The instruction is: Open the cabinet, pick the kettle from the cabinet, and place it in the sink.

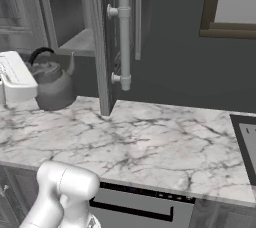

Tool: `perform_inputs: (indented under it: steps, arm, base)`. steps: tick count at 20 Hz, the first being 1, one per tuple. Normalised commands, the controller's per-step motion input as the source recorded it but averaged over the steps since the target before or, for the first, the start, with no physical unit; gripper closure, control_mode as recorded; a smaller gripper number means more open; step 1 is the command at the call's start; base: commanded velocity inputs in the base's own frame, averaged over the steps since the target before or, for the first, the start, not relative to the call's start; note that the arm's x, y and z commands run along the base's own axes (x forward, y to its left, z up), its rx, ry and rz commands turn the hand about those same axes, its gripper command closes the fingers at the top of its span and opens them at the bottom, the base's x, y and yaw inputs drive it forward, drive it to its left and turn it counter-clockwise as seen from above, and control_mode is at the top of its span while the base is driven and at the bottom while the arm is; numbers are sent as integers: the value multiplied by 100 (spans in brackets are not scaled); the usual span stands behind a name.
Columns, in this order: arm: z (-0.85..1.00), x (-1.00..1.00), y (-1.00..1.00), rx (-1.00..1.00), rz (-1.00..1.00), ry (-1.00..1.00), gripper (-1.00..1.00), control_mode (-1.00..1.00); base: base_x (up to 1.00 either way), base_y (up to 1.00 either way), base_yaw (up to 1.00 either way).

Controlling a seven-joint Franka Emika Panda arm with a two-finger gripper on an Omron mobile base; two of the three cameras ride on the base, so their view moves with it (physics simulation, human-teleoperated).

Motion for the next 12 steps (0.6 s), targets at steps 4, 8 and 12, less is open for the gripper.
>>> perform_inputs:
  steps: [4, 8, 12]
  arm:
    - [-25, -2, 13, 5, -7, 0, 100, -100]
    - [-21, -1, 11, 2, -6, 0, 100, -100]
    - [-23, 0, 9, 0, -7, 2, 100, -100]
  base:
    - [0, 0, 0]
    - [0, 0, 0]
    - [0, 0, 0]
